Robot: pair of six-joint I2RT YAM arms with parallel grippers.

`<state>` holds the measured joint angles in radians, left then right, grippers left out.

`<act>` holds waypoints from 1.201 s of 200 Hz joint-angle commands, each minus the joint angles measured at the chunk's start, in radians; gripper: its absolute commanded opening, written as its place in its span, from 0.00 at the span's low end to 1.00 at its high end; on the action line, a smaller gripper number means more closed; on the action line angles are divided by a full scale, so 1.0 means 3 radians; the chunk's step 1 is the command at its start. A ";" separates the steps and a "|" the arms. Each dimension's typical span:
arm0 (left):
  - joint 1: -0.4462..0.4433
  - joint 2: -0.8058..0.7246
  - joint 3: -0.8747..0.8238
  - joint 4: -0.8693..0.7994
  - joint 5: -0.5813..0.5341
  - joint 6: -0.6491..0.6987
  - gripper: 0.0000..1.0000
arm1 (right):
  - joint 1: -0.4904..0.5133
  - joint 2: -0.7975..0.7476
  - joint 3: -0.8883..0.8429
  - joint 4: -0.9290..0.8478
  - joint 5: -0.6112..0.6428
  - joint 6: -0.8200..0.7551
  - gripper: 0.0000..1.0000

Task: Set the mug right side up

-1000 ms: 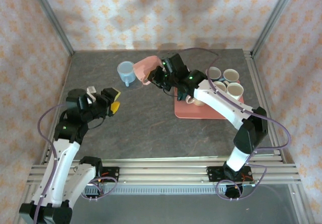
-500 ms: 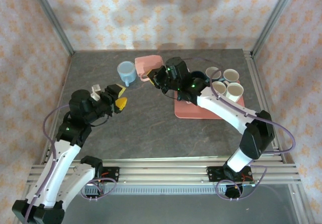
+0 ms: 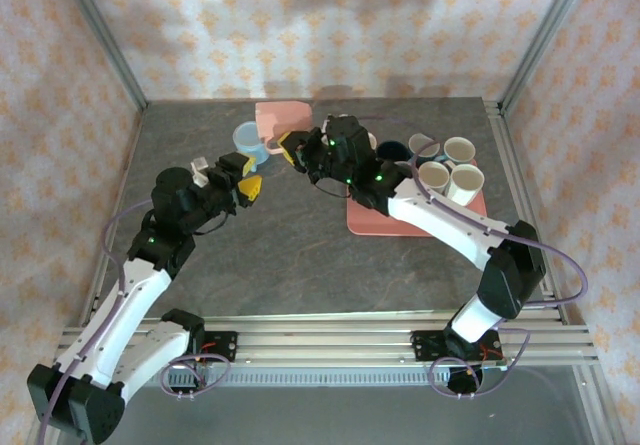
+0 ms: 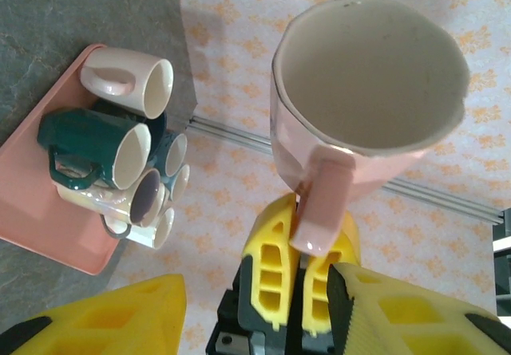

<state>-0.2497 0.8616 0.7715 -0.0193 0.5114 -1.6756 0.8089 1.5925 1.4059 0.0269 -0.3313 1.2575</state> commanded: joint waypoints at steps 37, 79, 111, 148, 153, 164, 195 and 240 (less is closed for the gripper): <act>-0.0040 0.0043 0.0273 0.0287 -0.0140 0.0189 0.49 | 0.0111 -0.0119 0.0044 0.0545 0.0156 0.0123 0.00; -0.0062 0.0114 0.0317 0.0223 -0.0137 0.0292 0.48 | 0.0126 -0.0128 0.0019 0.0589 0.0130 0.0163 0.00; -0.0095 0.0194 0.0507 -0.0257 -0.0122 0.0586 0.44 | 0.0146 -0.0139 -0.0002 0.0611 0.0128 0.0177 0.00; -0.0118 0.0242 0.0482 -0.0171 -0.0122 0.0642 0.44 | 0.0177 -0.0140 -0.0026 0.0630 0.0114 0.0199 0.00; -0.0121 0.0251 0.0471 -0.0162 -0.0124 0.0641 0.43 | 0.0180 -0.0134 -0.0024 0.0635 0.0109 0.0205 0.00; -0.0119 0.0262 0.0470 -0.0173 -0.0126 0.0649 0.43 | 0.0186 -0.0129 -0.0038 0.0659 0.0100 0.0225 0.00; -0.0120 0.0266 0.0462 -0.0198 -0.0157 0.0670 0.41 | 0.0208 -0.0133 -0.0024 0.0671 0.0095 0.0236 0.00; -0.0120 0.0311 0.0546 -0.0354 -0.0193 0.0823 0.37 | 0.0253 -0.0128 -0.0013 0.0682 0.0095 0.0252 0.00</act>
<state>-0.2817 0.9436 0.8974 -0.0792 0.4801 -1.4807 0.8684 1.5925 1.3796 0.0978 -0.3134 1.3365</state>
